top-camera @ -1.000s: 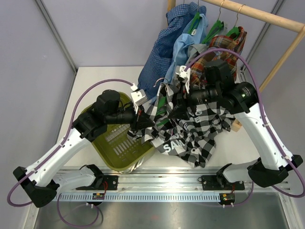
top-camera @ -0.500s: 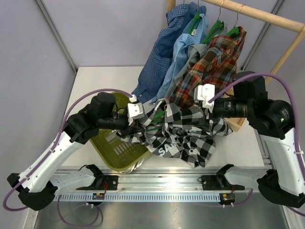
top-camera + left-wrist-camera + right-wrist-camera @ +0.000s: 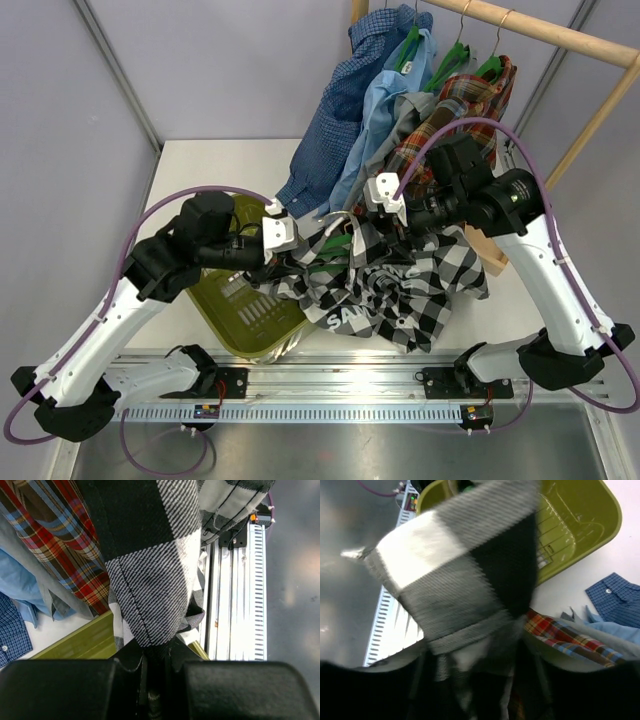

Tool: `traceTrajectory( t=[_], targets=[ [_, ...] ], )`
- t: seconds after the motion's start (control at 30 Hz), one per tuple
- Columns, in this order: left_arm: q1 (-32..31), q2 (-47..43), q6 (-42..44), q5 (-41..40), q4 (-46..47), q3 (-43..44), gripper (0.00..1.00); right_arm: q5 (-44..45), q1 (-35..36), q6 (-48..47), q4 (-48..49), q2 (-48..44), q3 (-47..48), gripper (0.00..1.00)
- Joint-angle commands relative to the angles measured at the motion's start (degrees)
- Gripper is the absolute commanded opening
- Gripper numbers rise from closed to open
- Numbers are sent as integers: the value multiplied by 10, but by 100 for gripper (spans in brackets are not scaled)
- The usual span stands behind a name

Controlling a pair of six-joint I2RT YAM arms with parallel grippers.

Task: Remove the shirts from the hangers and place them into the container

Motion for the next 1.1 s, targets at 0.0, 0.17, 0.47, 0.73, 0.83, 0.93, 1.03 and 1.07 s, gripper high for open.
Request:
traceTrajectory(
  t=[0.0, 0.17, 0.47, 0.73, 0.83, 0.93, 1.03, 1.07],
  targets=[
    [-3, -3, -9, 24, 94, 27, 0, -42, 7, 6, -17, -9, 10, 55],
    [-3, -1, -34, -22, 145, 8, 0, 4, 7, 28, 11, -31, -5, 5],
    [-2, -70, -209, -222, 314, -82, 99, 75, -79, 244, 138, -94, -61, 0],
    [0, -90, -390, -346, 346, -118, 99, 77, -150, 497, 248, -126, -122, 0],
    [-6, -52, -460, -333, 362, -110, 99, 114, -150, 534, 265, -124, -131, 0],
    [-31, -13, -489, -360, 364, -94, 99, 130, -150, 542, 274, -122, -133, 0],
    [-61, 24, -491, -417, 347, -69, 99, 124, -150, 550, 281, -122, -137, 0],
    [-70, 34, -493, -432, 340, -60, 99, 119, -150, 552, 283, -124, -139, 0]
  ],
)
